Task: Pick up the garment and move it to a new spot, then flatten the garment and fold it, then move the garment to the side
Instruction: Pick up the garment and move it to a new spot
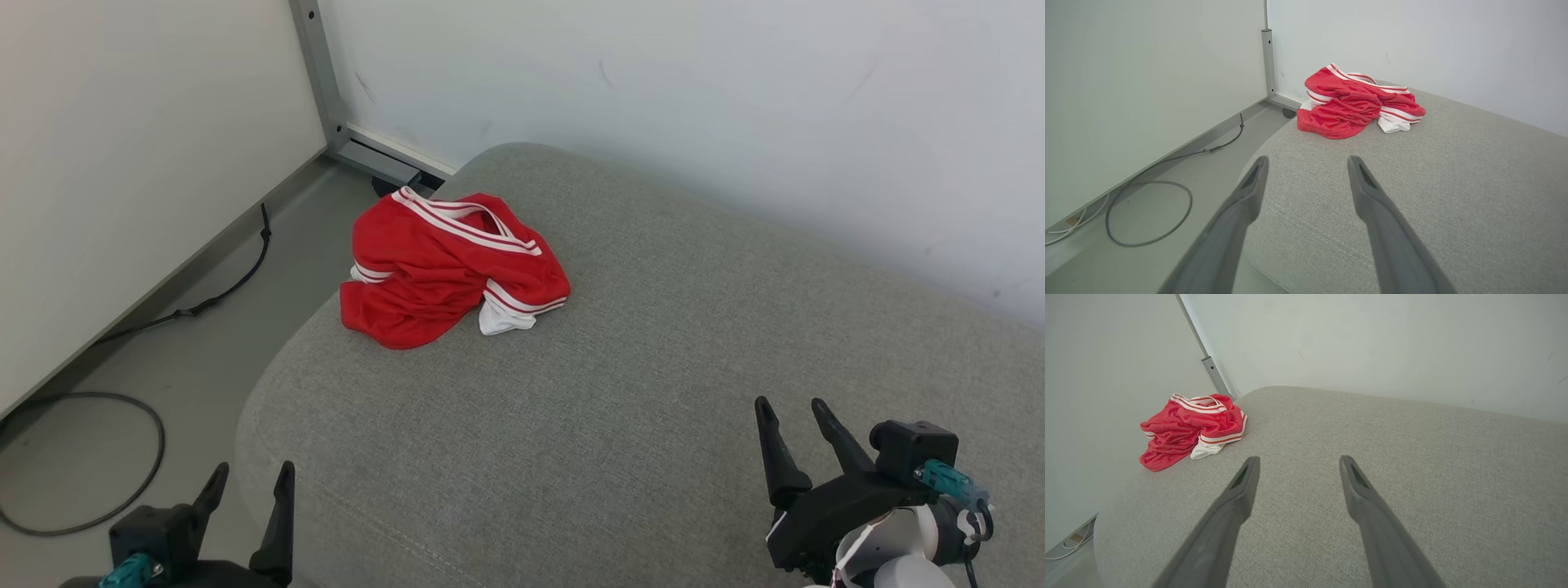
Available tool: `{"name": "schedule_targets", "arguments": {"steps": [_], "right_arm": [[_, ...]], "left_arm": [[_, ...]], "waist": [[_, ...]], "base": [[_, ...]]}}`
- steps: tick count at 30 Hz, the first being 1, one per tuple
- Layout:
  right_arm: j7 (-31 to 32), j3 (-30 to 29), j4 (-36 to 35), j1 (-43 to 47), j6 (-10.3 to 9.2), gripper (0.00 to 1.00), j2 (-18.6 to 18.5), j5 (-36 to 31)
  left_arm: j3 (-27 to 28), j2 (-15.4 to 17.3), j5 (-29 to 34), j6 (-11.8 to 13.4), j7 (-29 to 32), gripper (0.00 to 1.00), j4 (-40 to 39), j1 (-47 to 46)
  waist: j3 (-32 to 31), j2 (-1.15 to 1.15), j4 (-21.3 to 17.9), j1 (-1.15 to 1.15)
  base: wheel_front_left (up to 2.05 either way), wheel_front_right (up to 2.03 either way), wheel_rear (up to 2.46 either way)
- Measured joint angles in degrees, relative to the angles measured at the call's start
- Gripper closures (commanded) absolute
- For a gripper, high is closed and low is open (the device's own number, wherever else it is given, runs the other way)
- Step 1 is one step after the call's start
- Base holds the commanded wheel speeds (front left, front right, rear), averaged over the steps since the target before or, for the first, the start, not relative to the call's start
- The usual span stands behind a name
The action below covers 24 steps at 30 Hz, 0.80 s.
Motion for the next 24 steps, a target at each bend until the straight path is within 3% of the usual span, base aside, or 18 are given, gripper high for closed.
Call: {"name": "schedule_targets", "arguments": {"steps": [4, 9, 17, 24], "right_arm": [[0.0, 0.0, -1.2, 0.6, 0.00, 0.00, -0.2, -0.2], [1.8, 1.4, -5.1, 2.5, 0.31, 0.00, -1.0, -0.8], [6.1, 3.2, -13.2, 3.5, 2.85, 0.00, -5.5, -2.4], [10.7, 5.7, -20.2, 0.8, 4.74, 0.00, -7.7, -3.8]], "left_arm": [[-0.5, -1.0, -0.7, -0.2, 0.7, 0.00, 1.1, -1.1], [-2.1, -2.5, -2.3, -2.6, 2.9, 0.00, 4.4, -6.3], [-4.2, -7.6, -5.4, -6.1, 6.6, 0.00, 13.0, -19.5], [-3.6, -7.9, -5.9, -8.3, 9.3, 0.00, 21.5, -30.4]], "waist": [[0.2, 0.00, 0.1, 0.00], [1.6, 0.00, 0.2, 0.00], [6.0, 0.00, 0.0, 0.00], [11.0, 0.00, -1.4, 0.01]], "base": [[0.00, 0.00, 0.00], [0.00, 0.00, 0.00], [0.00, 0.00, 0.00], [0.00, 0.00, 0.00]]}}
